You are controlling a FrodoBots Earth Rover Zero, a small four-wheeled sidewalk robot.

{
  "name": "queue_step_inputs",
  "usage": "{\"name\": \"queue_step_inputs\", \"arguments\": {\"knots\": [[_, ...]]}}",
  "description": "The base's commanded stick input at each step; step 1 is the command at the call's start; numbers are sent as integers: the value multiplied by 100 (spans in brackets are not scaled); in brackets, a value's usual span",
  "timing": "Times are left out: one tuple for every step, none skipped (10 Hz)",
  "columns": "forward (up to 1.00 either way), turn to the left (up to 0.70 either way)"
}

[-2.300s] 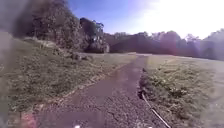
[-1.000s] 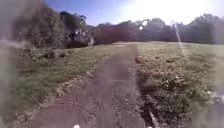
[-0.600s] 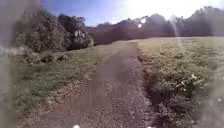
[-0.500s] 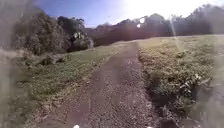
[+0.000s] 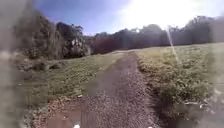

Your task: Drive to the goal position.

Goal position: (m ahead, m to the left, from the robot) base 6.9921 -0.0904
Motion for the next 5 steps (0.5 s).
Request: {"name": "queue_step_inputs", "arguments": {"knots": [[70, 0], [70, 0], [70, 0], [70, 0], [70, 0]]}}
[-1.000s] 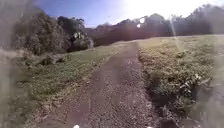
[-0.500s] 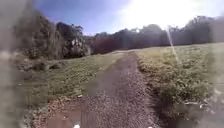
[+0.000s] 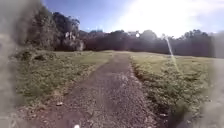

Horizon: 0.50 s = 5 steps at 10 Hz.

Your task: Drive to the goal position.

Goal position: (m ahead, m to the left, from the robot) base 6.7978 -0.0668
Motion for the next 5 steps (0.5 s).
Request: {"name": "queue_step_inputs", "arguments": {"knots": [[70, 0], [70, 0], [70, 0], [70, 0], [70, 0]]}}
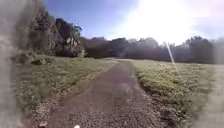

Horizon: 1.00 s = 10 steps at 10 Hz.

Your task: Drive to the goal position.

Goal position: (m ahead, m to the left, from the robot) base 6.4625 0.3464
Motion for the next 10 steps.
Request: {"name": "queue_step_inputs", "arguments": {"knots": [[70, 0], [70, 0], [70, -10], [70, -24], [70, -31], [70, -33], [70, -29], [70, -14], [70, 0], [70, 0]]}}
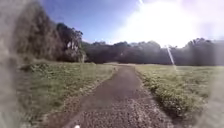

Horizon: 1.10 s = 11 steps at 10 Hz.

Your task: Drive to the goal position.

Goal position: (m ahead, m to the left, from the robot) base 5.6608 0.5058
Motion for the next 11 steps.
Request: {"name": "queue_step_inputs", "arguments": {"knots": [[70, 0], [70, 0], [70, 0], [70, 0], [70, 0], [70, 0], [70, 0], [70, 0], [70, 0], [70, 0], [70, 0]]}}
